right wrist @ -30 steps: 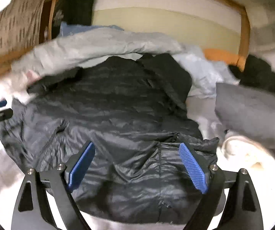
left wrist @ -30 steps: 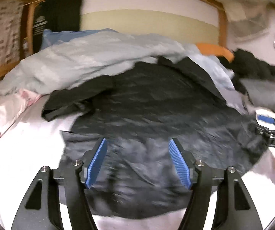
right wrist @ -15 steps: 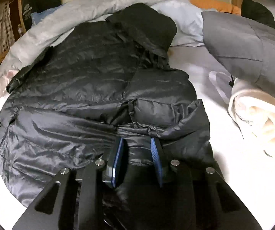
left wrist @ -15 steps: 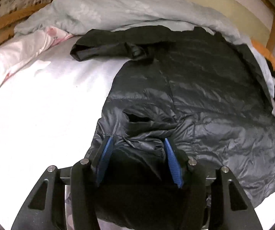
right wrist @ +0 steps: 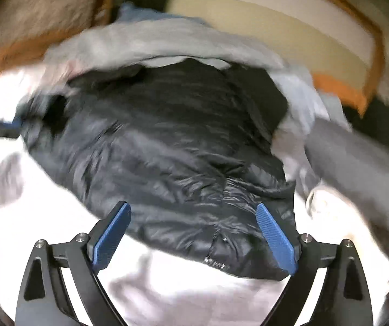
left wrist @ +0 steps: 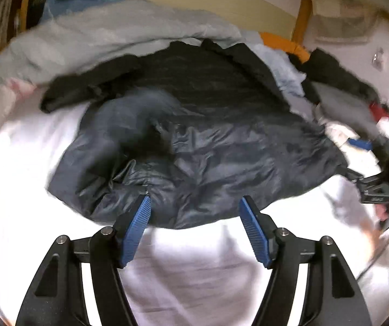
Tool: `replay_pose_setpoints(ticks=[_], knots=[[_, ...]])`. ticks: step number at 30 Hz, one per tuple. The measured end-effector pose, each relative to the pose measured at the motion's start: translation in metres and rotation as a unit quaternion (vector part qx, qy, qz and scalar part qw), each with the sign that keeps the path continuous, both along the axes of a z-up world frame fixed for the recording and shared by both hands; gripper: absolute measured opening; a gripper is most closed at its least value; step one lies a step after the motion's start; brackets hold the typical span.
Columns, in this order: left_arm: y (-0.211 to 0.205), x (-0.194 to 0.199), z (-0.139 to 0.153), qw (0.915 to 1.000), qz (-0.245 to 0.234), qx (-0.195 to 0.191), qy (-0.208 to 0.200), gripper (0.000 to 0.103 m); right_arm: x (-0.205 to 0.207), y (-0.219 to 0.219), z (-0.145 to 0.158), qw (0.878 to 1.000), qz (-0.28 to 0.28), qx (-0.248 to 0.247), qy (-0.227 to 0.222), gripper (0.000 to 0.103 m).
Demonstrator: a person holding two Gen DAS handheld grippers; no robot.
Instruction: Fold large clothes
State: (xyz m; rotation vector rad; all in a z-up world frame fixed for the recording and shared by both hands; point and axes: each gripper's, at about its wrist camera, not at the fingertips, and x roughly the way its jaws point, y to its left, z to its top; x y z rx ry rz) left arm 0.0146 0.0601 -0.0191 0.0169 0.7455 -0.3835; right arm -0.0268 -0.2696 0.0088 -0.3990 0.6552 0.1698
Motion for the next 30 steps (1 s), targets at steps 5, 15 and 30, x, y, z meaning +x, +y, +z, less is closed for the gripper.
replay_pose_setpoints(ticks=[5, 15, 30], knots=[[-0.015, -0.017, 0.013, 0.9975, -0.055, 0.024, -0.038, 0.068, 0.003, 0.007, -0.023, 0.998, 0.004, -0.024, 0.051, 0.095], [-0.020, 0.030, -0.045, 0.9897, 0.023, 0.135, 0.042, 0.078, 0.024, -0.019, -0.049, 0.991, -0.076, -0.073, 0.087, 0.095], [-0.014, 0.022, -0.018, 0.9743, 0.121, 0.185, -0.041, 0.006, 0.010, -0.016, -0.036, 0.992, -0.102, -0.053, 0.046, 0.018]])
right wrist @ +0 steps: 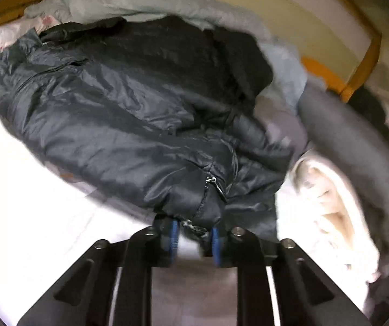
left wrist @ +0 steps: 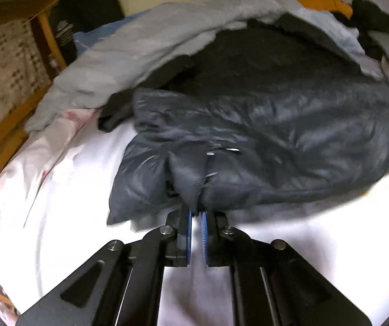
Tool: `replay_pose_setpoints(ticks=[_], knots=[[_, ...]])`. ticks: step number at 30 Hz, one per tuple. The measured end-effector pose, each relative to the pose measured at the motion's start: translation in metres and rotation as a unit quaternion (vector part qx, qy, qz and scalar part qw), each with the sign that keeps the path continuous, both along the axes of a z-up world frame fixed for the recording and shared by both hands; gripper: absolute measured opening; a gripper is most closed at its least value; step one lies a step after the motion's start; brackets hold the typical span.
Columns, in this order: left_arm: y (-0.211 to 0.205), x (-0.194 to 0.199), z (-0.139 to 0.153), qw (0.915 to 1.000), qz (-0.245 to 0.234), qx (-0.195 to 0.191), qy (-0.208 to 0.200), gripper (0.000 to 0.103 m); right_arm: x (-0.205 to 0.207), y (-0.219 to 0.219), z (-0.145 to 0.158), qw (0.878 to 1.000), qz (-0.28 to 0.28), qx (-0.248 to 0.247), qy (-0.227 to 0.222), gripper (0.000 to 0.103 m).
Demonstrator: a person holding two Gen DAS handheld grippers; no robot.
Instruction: Fold large clothes
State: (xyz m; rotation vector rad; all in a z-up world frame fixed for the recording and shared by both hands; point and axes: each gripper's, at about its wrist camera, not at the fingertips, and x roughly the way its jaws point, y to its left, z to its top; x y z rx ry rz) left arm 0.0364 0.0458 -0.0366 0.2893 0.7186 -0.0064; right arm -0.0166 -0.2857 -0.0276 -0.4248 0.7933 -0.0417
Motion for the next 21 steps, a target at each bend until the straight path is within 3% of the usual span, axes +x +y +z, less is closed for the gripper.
replay_pose_setpoints(ticks=[3, 6, 12, 17, 20, 21], knots=[[0.020, -0.032, 0.024, 0.9980, 0.015, -0.060, -0.009, 0.005, -0.032, 0.003, 0.021, 0.998, 0.017, 0.059, 0.005, 0.017], [0.037, -0.073, 0.038, 0.9944, 0.029, -0.101, -0.005, 0.005, -0.075, 0.012, 0.033, 0.996, 0.046, 0.075, 0.016, 0.017], [0.063, -0.121, 0.034, 0.9903, 0.035, -0.129, 0.037, 0.005, -0.132, 0.004, 0.044, 0.986, 0.035, 0.158, 0.039, 0.017], [0.064, -0.107, 0.052, 0.9908, 0.032, -0.129, 0.024, 0.006, -0.114, -0.006, 0.058, 0.980, 0.048, 0.184, 0.065, 0.021], [0.056, -0.082, 0.064, 0.9924, 0.030, -0.118, 0.016, 0.006, -0.091, -0.011, 0.070, 0.982, 0.052, 0.169, 0.061, 0.038], [0.055, -0.072, 0.068, 0.9929, 0.030, -0.115, 0.014, 0.006, -0.079, -0.014, 0.074, 0.984, 0.045, 0.159, 0.059, 0.057]])
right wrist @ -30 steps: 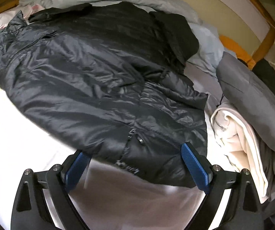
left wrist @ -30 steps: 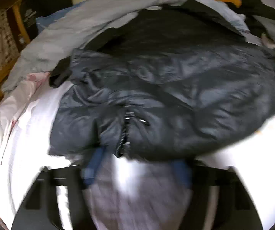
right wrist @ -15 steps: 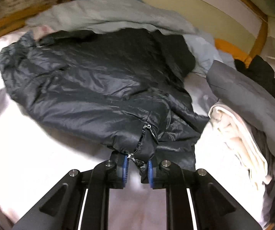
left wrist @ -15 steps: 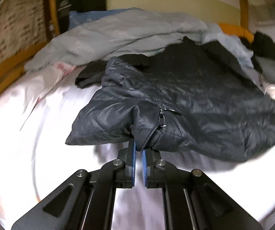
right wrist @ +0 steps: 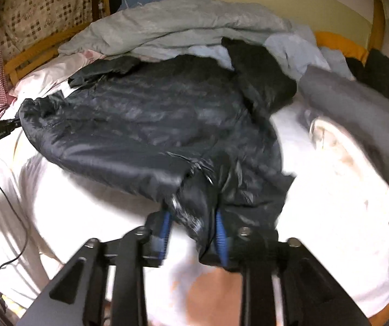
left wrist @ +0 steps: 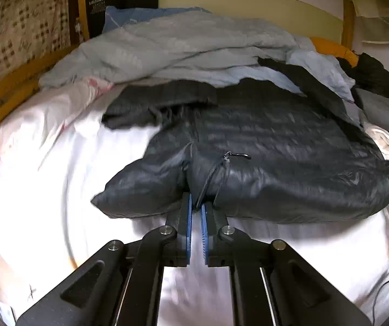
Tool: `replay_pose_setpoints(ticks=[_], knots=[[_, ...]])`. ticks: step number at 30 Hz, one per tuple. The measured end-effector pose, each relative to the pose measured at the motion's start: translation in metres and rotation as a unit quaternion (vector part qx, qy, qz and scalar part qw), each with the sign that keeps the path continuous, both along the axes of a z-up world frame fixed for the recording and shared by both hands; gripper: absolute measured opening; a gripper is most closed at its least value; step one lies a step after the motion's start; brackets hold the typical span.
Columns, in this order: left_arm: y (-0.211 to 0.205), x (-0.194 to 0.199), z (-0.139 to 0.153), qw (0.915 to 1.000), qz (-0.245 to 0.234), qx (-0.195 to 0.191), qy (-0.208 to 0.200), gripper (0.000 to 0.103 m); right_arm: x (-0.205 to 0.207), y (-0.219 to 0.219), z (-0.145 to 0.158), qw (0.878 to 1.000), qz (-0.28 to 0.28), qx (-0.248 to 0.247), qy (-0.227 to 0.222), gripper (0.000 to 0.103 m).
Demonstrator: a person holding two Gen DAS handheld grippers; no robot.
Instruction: Fold large clothes
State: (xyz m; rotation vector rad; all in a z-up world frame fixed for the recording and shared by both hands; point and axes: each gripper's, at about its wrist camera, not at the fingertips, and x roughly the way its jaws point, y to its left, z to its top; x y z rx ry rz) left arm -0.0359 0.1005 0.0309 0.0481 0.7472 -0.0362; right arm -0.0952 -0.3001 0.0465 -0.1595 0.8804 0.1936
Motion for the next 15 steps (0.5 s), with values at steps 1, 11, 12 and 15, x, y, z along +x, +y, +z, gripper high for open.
replay_pose_setpoints(ticks=[1, 11, 12, 15], knots=[[0.000, 0.009, 0.002, 1.0000, -0.003, 0.002, 0.000, 0.006, 0.014, -0.005, 0.003, 1.000, -0.005, -0.009, -0.001, 0.070], [-0.010, 0.126, -0.013, 0.9978, -0.016, 0.039, 0.050, 0.009, 0.143, -0.054, -0.013, 0.993, -0.029, 0.087, 0.071, 0.071], [-0.009, 0.134, -0.020, 0.9972, -0.013, 0.043, 0.061, 0.010, 0.152, -0.057, -0.021, 0.992, -0.038, 0.090, 0.076, 0.071], [-0.005, 0.152, -0.050, 0.9936, -0.018, 0.045, 0.102, 0.012, 0.170, -0.066, -0.042, 0.989, -0.058, 0.110, 0.079, 0.071]])
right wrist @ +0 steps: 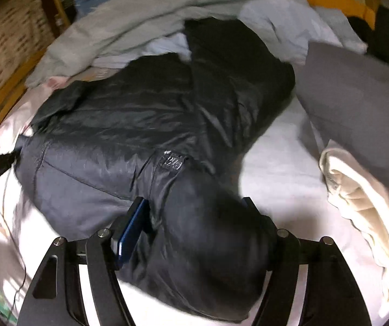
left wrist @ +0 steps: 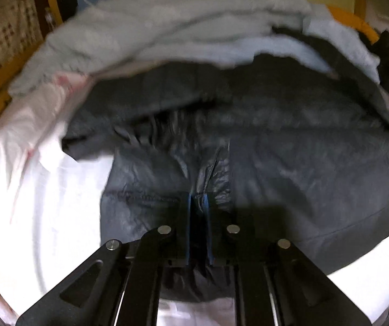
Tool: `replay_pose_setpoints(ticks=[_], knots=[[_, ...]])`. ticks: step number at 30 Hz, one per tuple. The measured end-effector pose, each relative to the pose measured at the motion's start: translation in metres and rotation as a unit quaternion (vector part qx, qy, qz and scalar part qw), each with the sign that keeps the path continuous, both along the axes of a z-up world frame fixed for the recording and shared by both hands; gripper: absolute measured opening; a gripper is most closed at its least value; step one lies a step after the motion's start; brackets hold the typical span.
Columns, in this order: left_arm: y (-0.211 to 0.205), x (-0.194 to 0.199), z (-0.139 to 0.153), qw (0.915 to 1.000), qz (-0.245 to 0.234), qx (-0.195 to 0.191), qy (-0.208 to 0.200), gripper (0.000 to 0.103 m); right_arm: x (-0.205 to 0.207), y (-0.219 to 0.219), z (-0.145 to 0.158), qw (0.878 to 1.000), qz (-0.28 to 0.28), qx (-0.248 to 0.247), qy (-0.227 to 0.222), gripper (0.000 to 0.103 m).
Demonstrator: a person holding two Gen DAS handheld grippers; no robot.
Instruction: Fold large clothes
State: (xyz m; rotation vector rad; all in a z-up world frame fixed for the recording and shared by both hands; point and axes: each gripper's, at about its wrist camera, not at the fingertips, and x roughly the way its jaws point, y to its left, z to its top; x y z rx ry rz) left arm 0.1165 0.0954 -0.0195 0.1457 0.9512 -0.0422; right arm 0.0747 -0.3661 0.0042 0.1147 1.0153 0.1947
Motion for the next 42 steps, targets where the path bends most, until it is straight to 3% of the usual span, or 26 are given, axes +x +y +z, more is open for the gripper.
replay_pose_setpoints(ticks=[3, 6, 10, 12, 13, 14, 15, 16, 17, 18, 19, 20, 21, 23, 26, 28, 33, 38, 42], knots=[[-0.004, 0.000, -0.014, 0.9997, -0.007, 0.024, 0.003, 0.012, 0.003, -0.007, -0.011, 0.999, -0.021, 0.014, -0.022, 0.078], [-0.007, -0.004, -0.009, 0.9993, -0.004, 0.035, -0.014, 0.013, -0.007, -0.013, -0.007, 0.997, -0.035, 0.006, -0.062, 0.079], [-0.012, -0.033, 0.025, 0.9931, -0.022, 0.037, -0.109, 0.016, -0.043, -0.018, 0.024, 0.986, -0.067, -0.017, -0.152, 0.079], [-0.012, -0.053, 0.049, 0.9851, -0.029, 0.013, -0.169, 0.029, -0.066, -0.019, 0.047, 0.973, -0.076, -0.028, -0.217, 0.080], [-0.013, -0.063, 0.060, 0.9790, -0.031, 0.009, -0.201, 0.051, -0.080, -0.017, 0.060, 0.963, -0.084, -0.035, -0.255, 0.080], [-0.014, -0.072, 0.070, 0.9720, -0.028, 0.012, -0.233, 0.083, -0.089, -0.016, 0.067, 0.955, -0.095, -0.042, -0.278, 0.081], [-0.014, -0.077, 0.077, 0.9644, -0.022, 0.017, -0.263, 0.095, -0.099, -0.015, 0.073, 0.944, -0.117, -0.051, -0.304, 0.083], [-0.016, -0.079, 0.082, 0.9594, -0.025, 0.015, -0.281, 0.099, -0.104, -0.013, 0.075, 0.940, -0.125, -0.052, -0.312, 0.084], [-0.017, -0.075, 0.083, 0.9592, -0.033, 0.012, -0.280, 0.097, -0.106, -0.010, 0.074, 0.942, -0.122, -0.046, -0.308, 0.083], [-0.018, -0.069, 0.081, 0.9629, -0.036, 0.012, -0.267, 0.092, -0.103, -0.005, 0.071, 0.948, -0.112, -0.042, -0.296, 0.071], [-0.017, -0.060, 0.077, 0.9681, -0.034, 0.010, -0.248, 0.075, -0.096, 0.001, 0.063, 0.957, -0.095, -0.037, -0.271, 0.046], [-0.016, -0.051, 0.070, 0.9731, -0.029, 0.004, -0.228, 0.057, -0.088, 0.004, 0.054, 0.965, -0.081, -0.033, -0.247, 0.037], [-0.012, -0.041, 0.062, 0.9783, -0.020, -0.001, -0.206, 0.050, -0.079, 0.007, 0.044, 0.972, -0.073, -0.033, -0.223, 0.025], [-0.003, -0.027, 0.048, 0.9831, 0.005, -0.002, -0.183, 0.021, -0.059, 0.011, 0.021, 0.980, -0.078, -0.038, -0.181, 0.021], [0.014, -0.013, 0.032, 0.9858, 0.040, -0.012, -0.163, 0.018, -0.033, 0.005, -0.009, 0.986, -0.087, -0.031, -0.137, 0.021], [0.028, 0.000, 0.017, 0.9886, 0.061, -0.038, -0.133, 0.013, -0.023, -0.003, -0.021, 0.989, -0.088, -0.009, -0.121, 0.021], [0.050, 0.018, -0.031, 0.9914, 0.113, -0.049, -0.045, 0.011, -0.008, -0.008, -0.042, 0.992, -0.086, -0.003, -0.095, 0.021], [0.039, 0.013, -0.038, 0.9925, 0.111, -0.008, -0.049, 0.011, 0.001, -0.007, -0.052, 0.993, -0.086, 0.005, -0.082, 0.021], [0.043, 0.008, -0.031, 0.9917, 0.113, -0.025, -0.054, 0.008, -0.001, -0.006, -0.050, 0.992, -0.087, -0.001, -0.088, 0.021]])
